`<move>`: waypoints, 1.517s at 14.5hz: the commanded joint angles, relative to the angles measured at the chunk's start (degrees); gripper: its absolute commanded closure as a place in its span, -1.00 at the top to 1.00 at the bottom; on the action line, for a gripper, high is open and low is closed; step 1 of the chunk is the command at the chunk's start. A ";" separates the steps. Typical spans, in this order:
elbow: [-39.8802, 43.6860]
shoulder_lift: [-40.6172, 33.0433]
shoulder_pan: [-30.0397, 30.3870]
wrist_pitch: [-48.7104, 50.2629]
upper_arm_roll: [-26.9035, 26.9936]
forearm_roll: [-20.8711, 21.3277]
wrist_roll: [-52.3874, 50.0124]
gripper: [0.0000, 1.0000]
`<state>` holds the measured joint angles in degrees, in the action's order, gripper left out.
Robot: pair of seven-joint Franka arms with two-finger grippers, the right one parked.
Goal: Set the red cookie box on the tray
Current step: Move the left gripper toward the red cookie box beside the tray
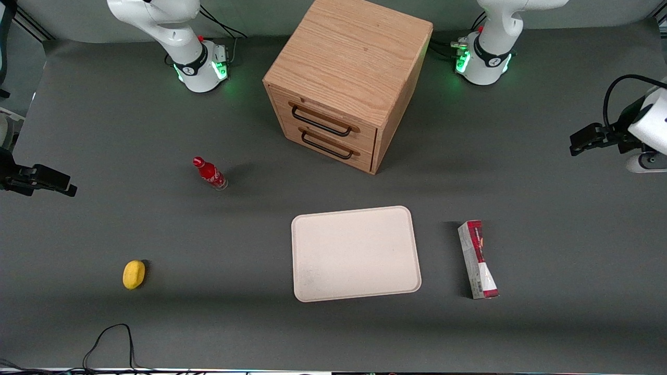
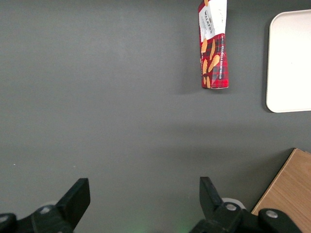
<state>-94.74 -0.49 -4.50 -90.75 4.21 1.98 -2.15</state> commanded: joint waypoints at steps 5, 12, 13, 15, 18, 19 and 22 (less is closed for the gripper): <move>2.72 1.55 -0.60 2.51 0.80 0.66 -0.92 1.00; 5.25 2.60 -2.08 5.67 0.45 -0.04 -1.10 1.00; 8.31 4.43 -3.13 7.24 -0.42 -0.30 -2.75 1.00; 15.43 9.08 -3.67 11.63 -3.40 -1.09 -11.95 1.00; 21.79 13.41 -3.67 12.62 -8.34 -1.71 -16.13 1.00; 21.79 13.41 -3.67 12.36 -8.34 -2.23 -16.13 1.00; 21.09 13.41 -3.67 11.66 -8.34 -3.21 -15.87 1.00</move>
<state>-75.65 12.22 -8.19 -80.52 -4.60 -0.11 -17.70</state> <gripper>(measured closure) 0.000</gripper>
